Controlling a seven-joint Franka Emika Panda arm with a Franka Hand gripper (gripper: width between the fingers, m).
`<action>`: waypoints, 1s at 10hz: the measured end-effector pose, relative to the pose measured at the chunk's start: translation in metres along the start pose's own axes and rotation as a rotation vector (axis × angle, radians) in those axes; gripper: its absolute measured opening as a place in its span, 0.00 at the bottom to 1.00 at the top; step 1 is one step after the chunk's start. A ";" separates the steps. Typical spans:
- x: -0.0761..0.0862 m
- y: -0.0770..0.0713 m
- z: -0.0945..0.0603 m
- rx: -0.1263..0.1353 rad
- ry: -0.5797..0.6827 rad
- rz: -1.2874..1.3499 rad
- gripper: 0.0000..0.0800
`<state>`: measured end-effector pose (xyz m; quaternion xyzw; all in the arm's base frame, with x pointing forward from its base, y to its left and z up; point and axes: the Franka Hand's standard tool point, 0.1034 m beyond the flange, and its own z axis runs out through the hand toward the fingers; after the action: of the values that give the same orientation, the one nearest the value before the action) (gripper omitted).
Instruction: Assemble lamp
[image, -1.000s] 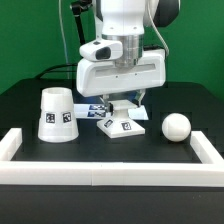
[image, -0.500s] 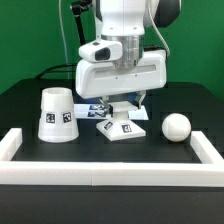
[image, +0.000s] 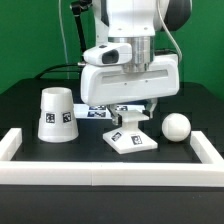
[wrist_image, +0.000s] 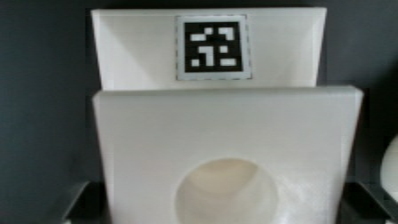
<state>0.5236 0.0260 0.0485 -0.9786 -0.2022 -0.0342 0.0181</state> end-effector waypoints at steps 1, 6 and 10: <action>0.001 0.000 0.000 0.004 0.003 0.052 0.67; 0.026 -0.021 0.002 0.023 0.022 0.522 0.67; 0.069 -0.027 0.004 0.021 0.091 0.456 0.67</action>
Offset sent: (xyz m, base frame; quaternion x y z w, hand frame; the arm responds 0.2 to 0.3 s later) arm 0.0000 0.0000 0.0000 0.0000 0.0000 0.1938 0.9810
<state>0.5758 0.0782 0.0497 -0.9962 0.0247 -0.0711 0.0445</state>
